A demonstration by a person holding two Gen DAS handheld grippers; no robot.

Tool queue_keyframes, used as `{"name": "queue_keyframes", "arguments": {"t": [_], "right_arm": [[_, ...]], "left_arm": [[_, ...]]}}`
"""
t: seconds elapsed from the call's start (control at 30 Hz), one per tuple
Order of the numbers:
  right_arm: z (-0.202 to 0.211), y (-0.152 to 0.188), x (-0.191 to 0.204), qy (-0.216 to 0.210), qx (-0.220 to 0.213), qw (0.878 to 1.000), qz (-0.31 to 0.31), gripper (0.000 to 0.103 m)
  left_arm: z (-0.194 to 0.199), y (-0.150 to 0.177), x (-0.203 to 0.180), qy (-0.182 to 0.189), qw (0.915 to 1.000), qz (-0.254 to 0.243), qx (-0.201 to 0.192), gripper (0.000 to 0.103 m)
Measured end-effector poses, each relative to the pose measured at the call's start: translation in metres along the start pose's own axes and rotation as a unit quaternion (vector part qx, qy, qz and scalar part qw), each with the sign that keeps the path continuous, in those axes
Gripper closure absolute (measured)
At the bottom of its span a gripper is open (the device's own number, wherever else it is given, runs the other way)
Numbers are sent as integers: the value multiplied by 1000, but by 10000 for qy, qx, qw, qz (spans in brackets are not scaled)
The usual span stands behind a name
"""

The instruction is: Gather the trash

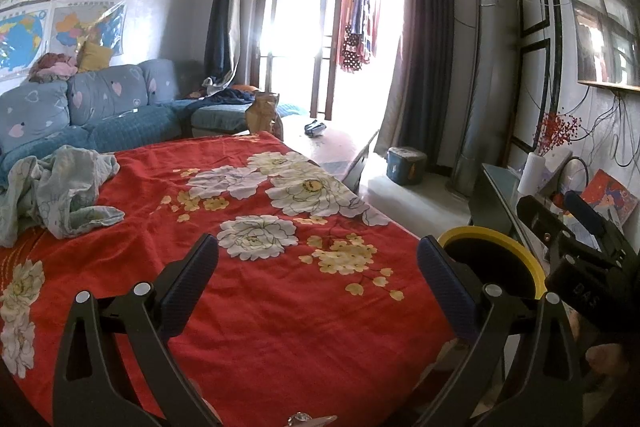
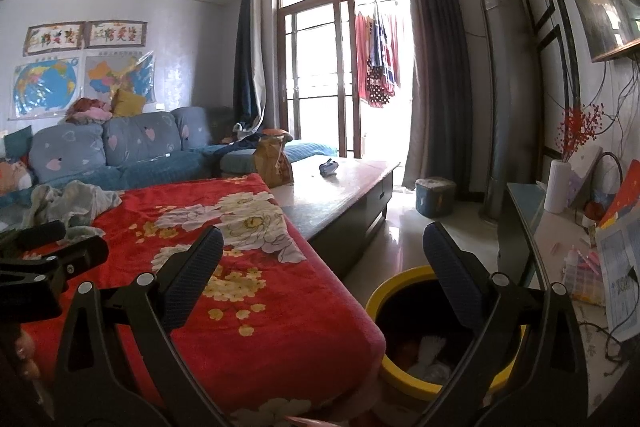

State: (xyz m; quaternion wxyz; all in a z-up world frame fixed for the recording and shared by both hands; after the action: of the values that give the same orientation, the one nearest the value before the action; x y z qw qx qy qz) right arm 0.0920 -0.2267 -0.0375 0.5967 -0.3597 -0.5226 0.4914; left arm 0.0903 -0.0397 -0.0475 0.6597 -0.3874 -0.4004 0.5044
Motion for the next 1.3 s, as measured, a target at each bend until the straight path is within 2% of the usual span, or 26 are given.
{"name": "queue_keyframes", "arguments": {"t": [1.3], "right_arm": [[-3,3,0,58,83,9999,-41,11]], "left_arm": [[-1,2,1,27,9999,77,62,6]]}}
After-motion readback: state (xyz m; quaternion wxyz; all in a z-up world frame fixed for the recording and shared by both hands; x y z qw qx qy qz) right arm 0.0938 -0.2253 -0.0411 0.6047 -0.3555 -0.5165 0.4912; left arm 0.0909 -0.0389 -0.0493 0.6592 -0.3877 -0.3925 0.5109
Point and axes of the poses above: each gripper's, at about its wrist camera, not at the fingertips, and z roughly against the way its jaws point, x to its left, y to its underside, the point moved 7 cm from there along -z, roughly the way its jaws point, and after that the axes turned 13 degrees about -z, right-handed, at the moved point
